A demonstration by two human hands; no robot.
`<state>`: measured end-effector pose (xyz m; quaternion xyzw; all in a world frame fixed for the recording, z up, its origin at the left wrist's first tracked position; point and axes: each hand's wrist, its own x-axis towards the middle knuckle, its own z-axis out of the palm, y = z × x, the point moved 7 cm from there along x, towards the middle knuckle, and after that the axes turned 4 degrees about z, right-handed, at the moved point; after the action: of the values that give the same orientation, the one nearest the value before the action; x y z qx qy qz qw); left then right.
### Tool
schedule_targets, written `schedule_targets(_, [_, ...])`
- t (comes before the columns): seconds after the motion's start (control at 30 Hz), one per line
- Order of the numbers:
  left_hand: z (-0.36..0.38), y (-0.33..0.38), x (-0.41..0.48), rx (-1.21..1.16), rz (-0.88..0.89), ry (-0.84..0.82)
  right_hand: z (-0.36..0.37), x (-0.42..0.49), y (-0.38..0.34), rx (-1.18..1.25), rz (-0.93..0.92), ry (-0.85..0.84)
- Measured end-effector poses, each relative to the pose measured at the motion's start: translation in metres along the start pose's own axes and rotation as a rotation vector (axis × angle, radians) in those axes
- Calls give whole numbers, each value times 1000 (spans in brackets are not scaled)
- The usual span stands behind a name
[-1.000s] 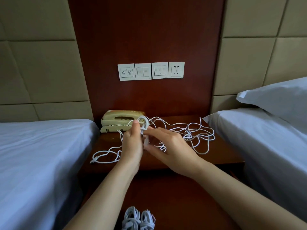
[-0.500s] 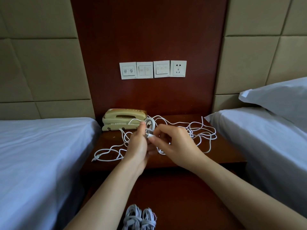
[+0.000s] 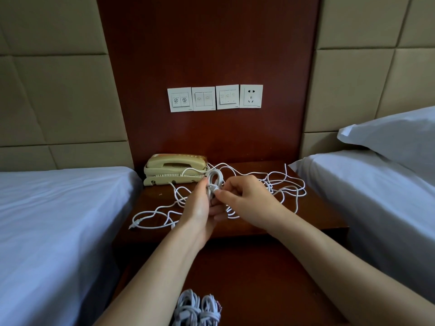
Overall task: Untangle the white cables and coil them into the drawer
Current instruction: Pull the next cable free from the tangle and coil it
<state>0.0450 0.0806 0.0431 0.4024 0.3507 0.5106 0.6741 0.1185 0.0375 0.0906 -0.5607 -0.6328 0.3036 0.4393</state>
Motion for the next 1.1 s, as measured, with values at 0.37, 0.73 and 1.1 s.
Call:
schedule_targets(0.37, [0,9,-3,109,148,43,3,-8,0,279,142,51])
schedule_targets(0.73, [-12,25,-13,214,325,125,21,-4,10,412,207,-32])
schedule_targets(1.1, [-17,23,2,463,430,164,13,6,25,213,171,-101])
